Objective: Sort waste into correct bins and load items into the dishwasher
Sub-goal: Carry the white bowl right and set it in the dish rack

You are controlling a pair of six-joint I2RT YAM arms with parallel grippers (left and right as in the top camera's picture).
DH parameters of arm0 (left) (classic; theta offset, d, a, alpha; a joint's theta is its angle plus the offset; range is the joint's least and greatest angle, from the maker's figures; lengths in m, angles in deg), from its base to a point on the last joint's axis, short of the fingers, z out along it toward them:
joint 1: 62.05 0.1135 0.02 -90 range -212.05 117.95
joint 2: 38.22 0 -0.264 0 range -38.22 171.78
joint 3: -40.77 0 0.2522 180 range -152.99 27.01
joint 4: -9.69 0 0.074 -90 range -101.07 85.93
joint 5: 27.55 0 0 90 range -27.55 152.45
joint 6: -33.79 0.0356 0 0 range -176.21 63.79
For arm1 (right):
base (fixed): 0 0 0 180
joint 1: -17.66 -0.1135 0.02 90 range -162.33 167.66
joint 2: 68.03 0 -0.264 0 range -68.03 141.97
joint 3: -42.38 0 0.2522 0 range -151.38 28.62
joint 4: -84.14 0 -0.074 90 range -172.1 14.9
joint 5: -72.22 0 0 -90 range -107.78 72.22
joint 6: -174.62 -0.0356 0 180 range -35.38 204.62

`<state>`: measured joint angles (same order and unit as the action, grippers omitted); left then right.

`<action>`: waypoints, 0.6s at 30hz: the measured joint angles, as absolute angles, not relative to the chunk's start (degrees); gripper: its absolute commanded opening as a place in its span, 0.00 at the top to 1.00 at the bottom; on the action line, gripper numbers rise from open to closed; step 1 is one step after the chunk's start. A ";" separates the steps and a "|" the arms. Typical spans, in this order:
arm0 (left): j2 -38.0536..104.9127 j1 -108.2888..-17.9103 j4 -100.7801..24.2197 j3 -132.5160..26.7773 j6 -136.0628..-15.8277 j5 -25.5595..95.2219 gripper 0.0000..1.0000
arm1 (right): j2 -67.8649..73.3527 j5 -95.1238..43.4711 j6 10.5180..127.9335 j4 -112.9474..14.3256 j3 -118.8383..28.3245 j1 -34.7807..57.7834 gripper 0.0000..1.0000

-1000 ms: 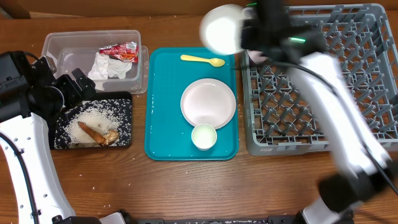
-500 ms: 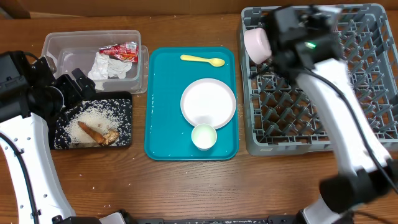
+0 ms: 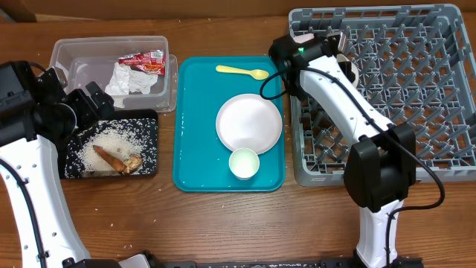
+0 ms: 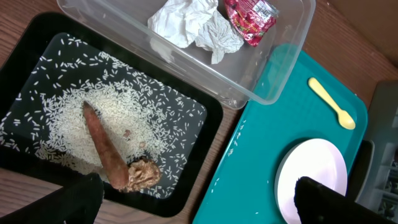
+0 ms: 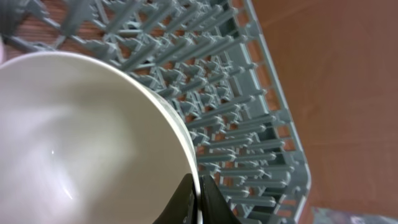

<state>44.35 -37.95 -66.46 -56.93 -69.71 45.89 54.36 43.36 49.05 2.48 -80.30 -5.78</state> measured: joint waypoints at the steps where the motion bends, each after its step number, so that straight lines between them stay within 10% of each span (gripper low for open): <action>1: 44.35 -37.95 -66.44 -56.93 -69.68 45.89 0.00 | 54.40 43.80 48.00 3.46 -80.30 -5.78 0.96; 18: 44.35 -37.95 -66.44 -56.93 -69.71 45.89 0.00 | 54.84 52.08 39.76 10.85 -80.30 -9.89 0.96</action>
<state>44.35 -37.95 -66.44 -56.93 -69.71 45.89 54.84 52.08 39.76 10.85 -80.30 -9.89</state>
